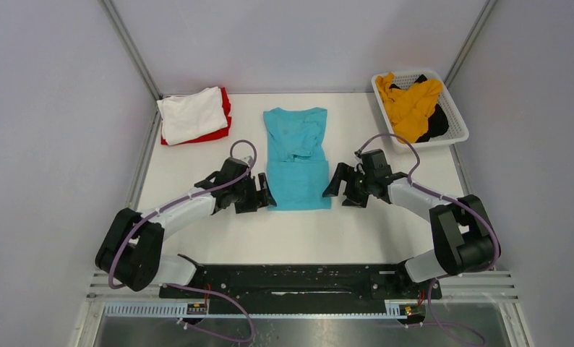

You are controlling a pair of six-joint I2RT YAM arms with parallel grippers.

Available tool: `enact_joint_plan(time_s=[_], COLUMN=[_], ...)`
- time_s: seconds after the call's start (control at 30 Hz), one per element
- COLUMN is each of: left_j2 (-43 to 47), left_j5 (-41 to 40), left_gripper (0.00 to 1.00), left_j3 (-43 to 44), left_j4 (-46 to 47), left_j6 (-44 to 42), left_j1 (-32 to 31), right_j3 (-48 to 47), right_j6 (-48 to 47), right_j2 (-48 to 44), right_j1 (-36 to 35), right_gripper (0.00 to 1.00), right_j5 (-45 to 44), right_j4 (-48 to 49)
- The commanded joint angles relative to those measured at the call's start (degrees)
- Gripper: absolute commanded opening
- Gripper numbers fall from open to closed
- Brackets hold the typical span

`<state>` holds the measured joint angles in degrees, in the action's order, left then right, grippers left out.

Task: Fold and stack the t-shirts
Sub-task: Grab one side of the 2/3 rectangular tshirt with both arms

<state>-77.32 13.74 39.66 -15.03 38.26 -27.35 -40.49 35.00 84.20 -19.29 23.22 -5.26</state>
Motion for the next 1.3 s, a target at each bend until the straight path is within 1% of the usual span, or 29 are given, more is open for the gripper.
enact_joint_plan(time_s=[0.0, 0.07, 0.2, 0.27, 0.37, 0.43, 0.5, 0.53, 0.57, 0.6, 0.63, 0.8, 0.9, 1.0, 1.07, 1.17, 1.27], left_j2=[-1.4, -3.5, -7.7, -9.4, -11.8, -12.8, -13.4, -13.5, -13.5, -13.4, -13.5, -14.5, -14.0, -11.3, -8.3, -2.2, 5.1], left_j5=[0.7, 1.8, 0.9, 0.6, 0.6, 1.3, 1.2, 1.1, 0.7, 0.1, 0.1, 0.6, 1.1, 2.2, 2.1, 1.5, 1.8], left_gripper=[0.69, 0.63, 0.5, 0.46, 0.38, 0.3, 0.25, 0.2, 0.08, 0.0, 0.0, 0.0, 0.0, 0.0, 0.0, 0.0, 0.0], left_j3=[-1.6, -1.6, -0.9, -0.6, 0.0, 0.1, 0.2, 0.1, -0.1, -0.4, -0.7, -0.2, -0.2, -1.6, -3.1, -6.2, -9.4], left_j4=[4.8, 6.6, 7.7, 8.2, 8.4, 8.9, 8.9, 9.0, 9.3, 9.5, 10.0, 10.1, 10.2, 10.1, 9.0, 6.0, 1.6], left_j6=[2.2, 2.8, 3.1, 3.1, 3.1, 3.0, 2.9, 3.1, 3.3, 3.8, 3.8, 3.2, 3.0, 3.1, 3.3, 3.7, 4.7], left_j1=[-0.7, -0.9, -1.7, -1.7, -1.7, -1.8, -2.1, -2.1, -2.1, -2.0, -2.0, -2.1, -2.1, -2.2, -2.7, -4.8, -7.8], right_j3=[0.3, -0.2, -1.6, -2.1, -2.8, -3.1, -3.3, -3.4, -3.4, -3.6, -3.9, -4.4, -4.6, -3.1, -0.7, 3.1, 7.3], right_j6=[0.3, 0.1, -0.9, -1.6, -2.4, -2.6, -2.6, -2.6, -2.9, -3.1, -3.4, -3.7, -3.8, -4.0, -4.1, -5.1, -5.1], right_j2=[0.3, 1.6, 3.6, 4.1, 4.9, 5.5, 6.2, 6.6, 7.0, 7.6, 7.9, 10.2, 10.8, 8.3, 4.8, -1.5, -8.6], right_j1=[-1.5, -2.6, -4.2, -5.0, -5.7, -6.0, -6.4, -6.7, -7.0, -7.1, -7.3, -7.3, -7.3, -7.6, -8.4, -10.3, -12.0], right_gripper=[0.93, 0.87, 0.78, 0.74, 0.63, 0.56, 0.51, 0.49, 0.46, 0.41, 0.37, 0.26, 0.15, 0.08, 0.0, 0.0, 0.0], right_j5=[-0.8, -1.6, -4.4, -6.9, -8.7, -8.9, -8.8, -8.9, -9.2, -9.4, -9.4, -9.2, -7.3, -4.5, -3.9, -2.1, 2.9], right_j4=[2.4, 1.9, 0.0, -0.9, -2.3, -2.7, -2.8, -2.8, -2.9, -3.1, -3.4, -2.0, -1.9, -2.1, -3.2, -7.6, -11.6])
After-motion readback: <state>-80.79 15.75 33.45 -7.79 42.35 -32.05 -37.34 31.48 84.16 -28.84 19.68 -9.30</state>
